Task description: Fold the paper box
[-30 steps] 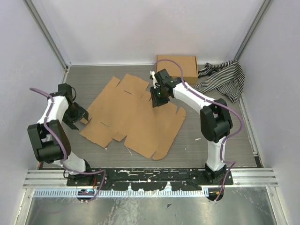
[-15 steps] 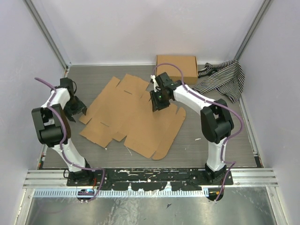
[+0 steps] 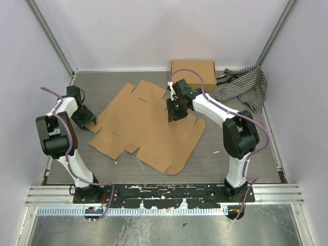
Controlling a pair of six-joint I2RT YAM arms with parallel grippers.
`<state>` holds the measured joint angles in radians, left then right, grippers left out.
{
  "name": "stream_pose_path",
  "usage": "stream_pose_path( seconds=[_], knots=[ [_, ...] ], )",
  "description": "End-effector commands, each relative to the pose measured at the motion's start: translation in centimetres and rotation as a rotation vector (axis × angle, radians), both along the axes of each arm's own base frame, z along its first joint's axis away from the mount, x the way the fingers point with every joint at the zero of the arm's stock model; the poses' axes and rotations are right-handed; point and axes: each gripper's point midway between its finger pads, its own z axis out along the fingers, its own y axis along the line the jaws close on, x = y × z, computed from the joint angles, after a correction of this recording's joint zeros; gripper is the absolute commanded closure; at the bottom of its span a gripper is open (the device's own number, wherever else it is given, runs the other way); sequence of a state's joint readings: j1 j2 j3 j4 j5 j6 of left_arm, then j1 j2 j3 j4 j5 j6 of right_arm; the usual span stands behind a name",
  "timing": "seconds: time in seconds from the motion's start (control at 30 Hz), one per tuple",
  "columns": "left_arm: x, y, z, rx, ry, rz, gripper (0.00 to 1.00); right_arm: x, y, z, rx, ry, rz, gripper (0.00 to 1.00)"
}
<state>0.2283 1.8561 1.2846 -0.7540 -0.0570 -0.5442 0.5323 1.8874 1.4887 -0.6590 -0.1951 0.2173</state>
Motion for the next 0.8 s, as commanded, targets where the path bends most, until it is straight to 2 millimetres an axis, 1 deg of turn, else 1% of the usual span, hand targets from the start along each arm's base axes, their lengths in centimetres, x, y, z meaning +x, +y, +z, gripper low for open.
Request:
stream_pose_path(
  seconds=[0.0, 0.07, 0.17, 0.23, 0.3, 0.43, 0.6, 0.77],
  knots=[
    [0.5, -0.7, -0.3, -0.047, -0.016, -0.006, 0.5, 0.8, 0.3, 3.3, 0.062, -0.078, -0.02, 0.6],
    [0.7, -0.7, 0.0, -0.05, -0.019, -0.009, 0.57, 0.8, 0.3, 3.5, 0.065, -0.08, -0.023, 0.6],
    [1.2, -0.8, 0.8, -0.059, -0.039, -0.011, 0.63, 0.9, 0.4, 3.8, 0.072, -0.086, -0.022, 0.6],
    [1.8, -1.0, 1.4, -0.071, -0.062, -0.011, 0.64, 1.0, 0.5, 4.1, 0.081, -0.088, -0.017, 0.6],
    [2.5, -1.3, 2.2, -0.088, -0.089, -0.008, 0.64, 1.0, 0.9, 4.2, 0.094, -0.084, -0.007, 0.6],
    [3.6, -1.8, 2.8, -0.125, -0.116, -0.006, 0.6, 1.1, 1.4, 4.4, 0.107, -0.071, 0.009, 0.6],
    [4.4, -2.2, 2.3, -0.145, -0.107, -0.003, 0.57, 1.3, 1.6, 4.7, 0.111, -0.071, 0.017, 0.61],
    [5.4, -3.3, 1.8, -0.146, -0.084, -0.034, 0.57, 1.5, 1.5, 5.1, 0.105, -0.081, 0.018, 0.61]
  ],
)
